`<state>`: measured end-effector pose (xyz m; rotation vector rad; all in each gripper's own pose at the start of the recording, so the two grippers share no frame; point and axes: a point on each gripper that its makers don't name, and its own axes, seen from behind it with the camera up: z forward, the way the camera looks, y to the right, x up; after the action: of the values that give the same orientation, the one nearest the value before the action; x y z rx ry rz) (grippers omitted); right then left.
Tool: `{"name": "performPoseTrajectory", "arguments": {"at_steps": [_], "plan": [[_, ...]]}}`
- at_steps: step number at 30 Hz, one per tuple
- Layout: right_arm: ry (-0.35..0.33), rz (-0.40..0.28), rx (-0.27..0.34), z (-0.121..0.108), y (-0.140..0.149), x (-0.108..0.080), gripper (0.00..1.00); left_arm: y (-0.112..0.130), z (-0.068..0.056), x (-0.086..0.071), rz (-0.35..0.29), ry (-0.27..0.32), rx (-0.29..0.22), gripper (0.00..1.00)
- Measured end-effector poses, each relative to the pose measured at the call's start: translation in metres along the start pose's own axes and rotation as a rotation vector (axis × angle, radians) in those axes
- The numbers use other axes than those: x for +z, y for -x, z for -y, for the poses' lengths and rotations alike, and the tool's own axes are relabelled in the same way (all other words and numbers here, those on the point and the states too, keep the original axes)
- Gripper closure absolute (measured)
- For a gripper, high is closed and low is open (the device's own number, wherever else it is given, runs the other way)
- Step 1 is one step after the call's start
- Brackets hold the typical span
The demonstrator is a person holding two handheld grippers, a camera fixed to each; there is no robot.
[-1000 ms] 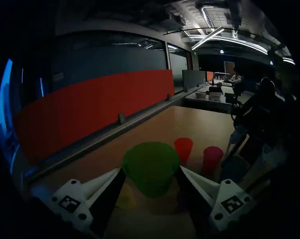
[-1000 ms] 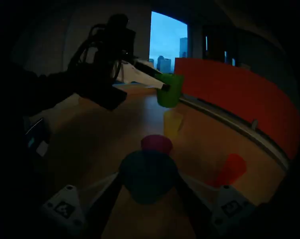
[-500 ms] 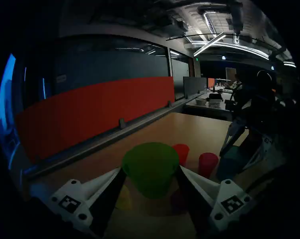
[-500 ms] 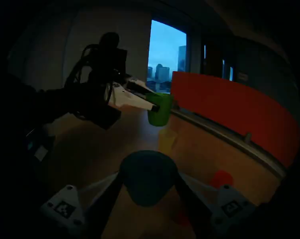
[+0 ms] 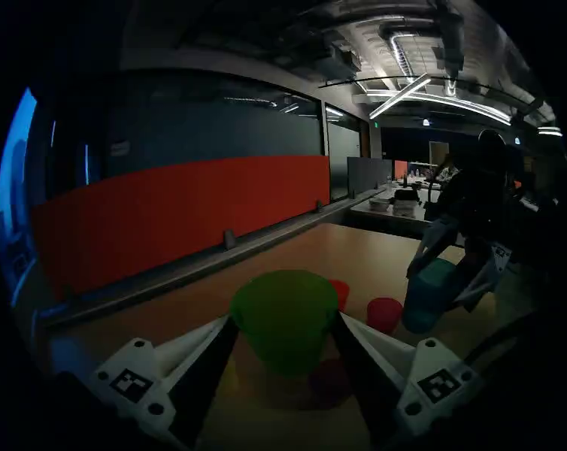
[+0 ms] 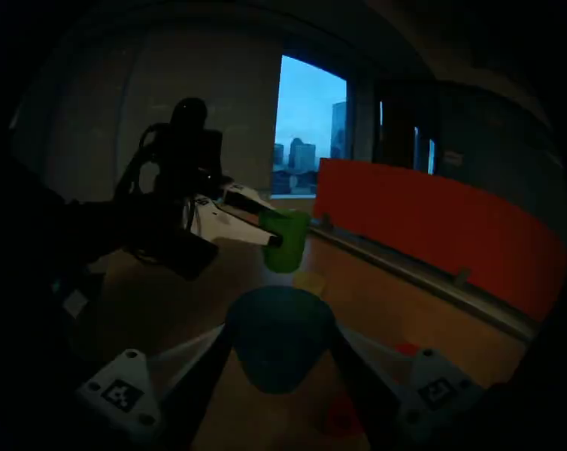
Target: Pour water
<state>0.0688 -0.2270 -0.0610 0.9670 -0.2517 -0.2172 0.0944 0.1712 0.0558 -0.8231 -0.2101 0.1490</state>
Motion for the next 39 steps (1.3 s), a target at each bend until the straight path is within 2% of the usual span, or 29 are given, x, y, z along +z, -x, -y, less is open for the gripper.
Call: {"name": "performPoseTrajectory", "arguments": {"at_steps": [23, 39], "plan": [[0.007, -0.036, -0.009, 0.000, -0.015, -0.004, 0.07, -0.023, -0.012, -0.008, -0.128, 0.006, -0.042, 0.14], [0.017, -0.051, -0.003, -0.004, -0.018, -0.008, 0.07, -0.026, -0.023, -0.010, -0.145, 0.020, -0.029, 0.14]]}}
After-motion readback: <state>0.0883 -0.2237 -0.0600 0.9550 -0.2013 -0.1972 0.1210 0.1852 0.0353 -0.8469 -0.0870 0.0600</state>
